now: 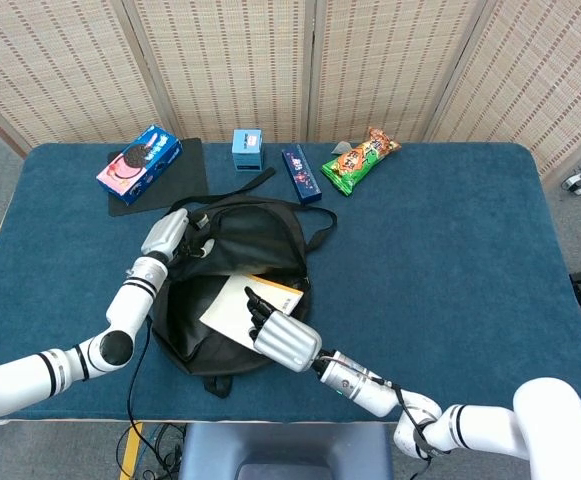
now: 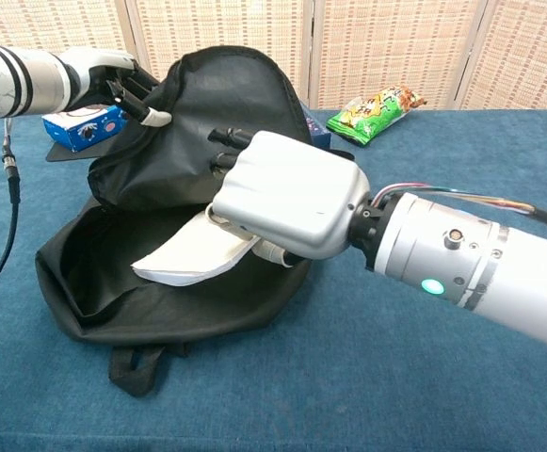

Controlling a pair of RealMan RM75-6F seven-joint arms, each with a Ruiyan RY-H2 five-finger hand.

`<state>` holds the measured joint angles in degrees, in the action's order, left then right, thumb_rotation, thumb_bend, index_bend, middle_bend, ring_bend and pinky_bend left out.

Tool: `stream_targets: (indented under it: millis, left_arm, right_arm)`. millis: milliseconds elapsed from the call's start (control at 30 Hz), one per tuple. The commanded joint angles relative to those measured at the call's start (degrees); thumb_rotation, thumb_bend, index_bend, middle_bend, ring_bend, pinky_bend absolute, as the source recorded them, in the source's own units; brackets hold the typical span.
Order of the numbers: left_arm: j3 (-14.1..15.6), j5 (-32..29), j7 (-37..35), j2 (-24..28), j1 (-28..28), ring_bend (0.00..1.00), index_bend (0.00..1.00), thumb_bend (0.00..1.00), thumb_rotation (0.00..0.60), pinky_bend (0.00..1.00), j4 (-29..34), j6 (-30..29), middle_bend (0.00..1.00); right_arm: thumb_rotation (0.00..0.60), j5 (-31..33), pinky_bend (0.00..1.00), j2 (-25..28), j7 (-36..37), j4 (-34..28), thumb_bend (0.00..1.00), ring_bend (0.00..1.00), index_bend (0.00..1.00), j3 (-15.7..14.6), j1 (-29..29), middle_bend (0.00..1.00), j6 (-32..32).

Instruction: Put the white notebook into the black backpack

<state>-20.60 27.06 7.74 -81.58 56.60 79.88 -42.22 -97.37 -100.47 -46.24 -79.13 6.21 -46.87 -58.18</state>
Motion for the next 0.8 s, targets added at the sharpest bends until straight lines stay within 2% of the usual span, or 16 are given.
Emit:
stream_targets:
  millis: [33, 133, 300, 800]
  left_arm:
    - [0.24, 0.13, -0.11, 0.43, -0.04, 0.34, 0.79, 0.54, 0.6, 0.12, 0.47, 0.11, 0.46]
    - [0.42, 0.01, -0.09, 0.79, 0.09, 0.34, 0.79, 0.54, 0.6, 0.12, 0.87, -0.01, 0.46]
    - [0.66, -0.68, 0.32, 1.19, 0.62, 0.34, 0.79, 0.54, 0.6, 0.12, 1.57, -0.42, 0.46]
    - [0.98, -5.16, 2.24, 2.27, 2.78, 0.34, 0.79, 0.54, 0.6, 0.12, 3.06, -1.47, 0.46]
  right_arm:
    - [0.6, 1.05, 0.07, -1.84, 0.18, 2.14, 0.43, 0.22, 0.7, 0.51, -0.63, 0.52, 0.79]
    - [0.6, 1.52, 0.08, -3.31, 0.54, 4.25, 0.43, 0.22, 0.7, 0.88, -1.35, 0.52, 1.32]
    - [0.6, 1.94, 0.24, -5.17, 2.07, 7.33, 0.42, 0.26, 0.7, 1.31, -2.87, 0.52, 2.38]
    - [0.6, 0.93, 0.26, -10.77, 5.06, 18.52, 0.4, 0.27, 0.71, 1.16, -7.56, 0.52, 4.08]
